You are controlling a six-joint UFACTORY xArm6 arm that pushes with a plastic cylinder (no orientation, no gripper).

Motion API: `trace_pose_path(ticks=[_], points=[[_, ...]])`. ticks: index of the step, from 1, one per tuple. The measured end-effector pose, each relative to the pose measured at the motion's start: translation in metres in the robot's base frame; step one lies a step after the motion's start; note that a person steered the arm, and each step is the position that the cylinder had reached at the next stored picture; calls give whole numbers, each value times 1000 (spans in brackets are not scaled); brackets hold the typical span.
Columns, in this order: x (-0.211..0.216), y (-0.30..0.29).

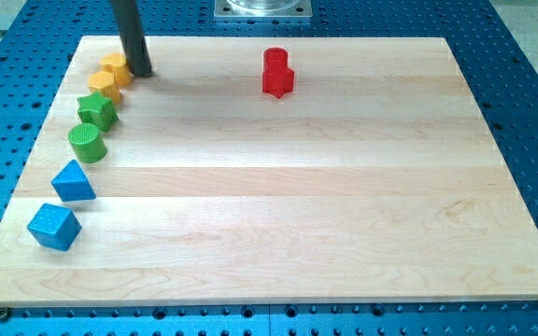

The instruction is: Push the yellow heart into the yellow hexagon

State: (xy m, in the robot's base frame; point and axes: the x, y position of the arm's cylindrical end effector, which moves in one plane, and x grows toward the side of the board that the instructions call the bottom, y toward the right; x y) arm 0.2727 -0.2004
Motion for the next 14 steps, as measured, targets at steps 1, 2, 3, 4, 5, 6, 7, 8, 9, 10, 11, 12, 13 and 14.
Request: trace_pose_path(ticks=[1,2,3,4,5,6,7,8,9,10,11,12,13,14], points=[[-13,-10],[-44,-59],[-14,-93],[-10,-68],[-6,-59],[5,-38],[-15,-37],[-35,-19],[-36,17],[-26,2],[-7,-3],[-4,1],[-4,1],[-4,1]])
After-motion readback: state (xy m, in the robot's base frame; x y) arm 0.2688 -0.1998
